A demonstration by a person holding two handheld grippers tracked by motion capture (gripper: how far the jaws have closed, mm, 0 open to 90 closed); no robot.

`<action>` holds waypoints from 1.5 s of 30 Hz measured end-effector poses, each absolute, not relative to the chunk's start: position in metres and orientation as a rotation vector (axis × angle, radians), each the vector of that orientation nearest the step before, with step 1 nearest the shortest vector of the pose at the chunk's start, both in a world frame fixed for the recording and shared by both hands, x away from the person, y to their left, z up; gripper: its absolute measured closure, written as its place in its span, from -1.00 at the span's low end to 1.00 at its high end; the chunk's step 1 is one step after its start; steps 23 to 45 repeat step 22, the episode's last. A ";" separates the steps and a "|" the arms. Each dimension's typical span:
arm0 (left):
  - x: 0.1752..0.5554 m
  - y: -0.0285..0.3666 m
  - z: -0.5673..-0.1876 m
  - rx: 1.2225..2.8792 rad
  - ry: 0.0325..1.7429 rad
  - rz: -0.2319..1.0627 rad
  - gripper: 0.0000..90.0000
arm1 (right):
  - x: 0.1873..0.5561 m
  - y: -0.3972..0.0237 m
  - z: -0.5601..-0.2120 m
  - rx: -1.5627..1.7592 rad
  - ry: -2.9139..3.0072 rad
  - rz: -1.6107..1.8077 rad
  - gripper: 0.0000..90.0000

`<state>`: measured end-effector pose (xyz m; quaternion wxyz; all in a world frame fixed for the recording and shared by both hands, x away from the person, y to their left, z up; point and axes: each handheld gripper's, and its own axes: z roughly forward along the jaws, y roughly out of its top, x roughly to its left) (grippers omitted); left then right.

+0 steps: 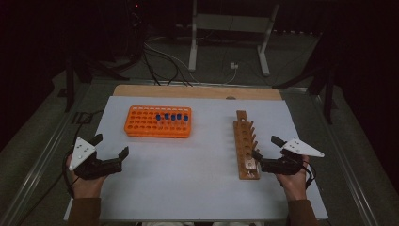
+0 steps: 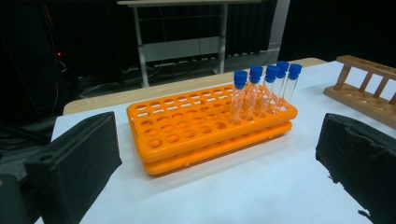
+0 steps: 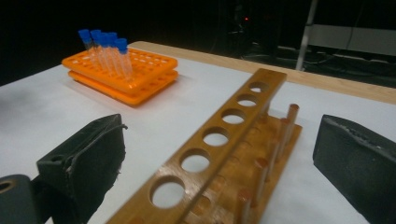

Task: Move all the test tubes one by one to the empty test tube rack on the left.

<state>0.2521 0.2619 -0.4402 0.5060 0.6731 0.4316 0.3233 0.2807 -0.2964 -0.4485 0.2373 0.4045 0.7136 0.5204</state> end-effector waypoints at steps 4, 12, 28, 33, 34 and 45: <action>0.250 0.267 -0.441 1.603 1.051 0.782 -0.99 | 0.277 -0.301 -0.453 1.121 1.934 1.433 -0.95; 0.245 0.272 -0.445 1.588 1.069 0.790 -0.99 | 0.267 -0.312 -0.462 1.144 1.886 1.445 -0.96; 0.246 0.271 -0.445 1.594 1.069 0.792 -0.99 | 0.263 -0.315 -0.464 1.158 1.863 1.430 -0.96; 0.246 0.271 -0.445 1.594 1.069 0.792 -0.99 | 0.263 -0.315 -0.464 1.158 1.863 1.430 -0.96; 0.246 0.271 -0.445 1.594 1.069 0.792 -0.99 | 0.263 -0.315 -0.464 1.158 1.863 1.430 -0.96; 0.246 0.271 -0.445 1.594 1.069 0.792 -0.99 | 0.263 -0.315 -0.464 1.158 1.863 1.430 -0.96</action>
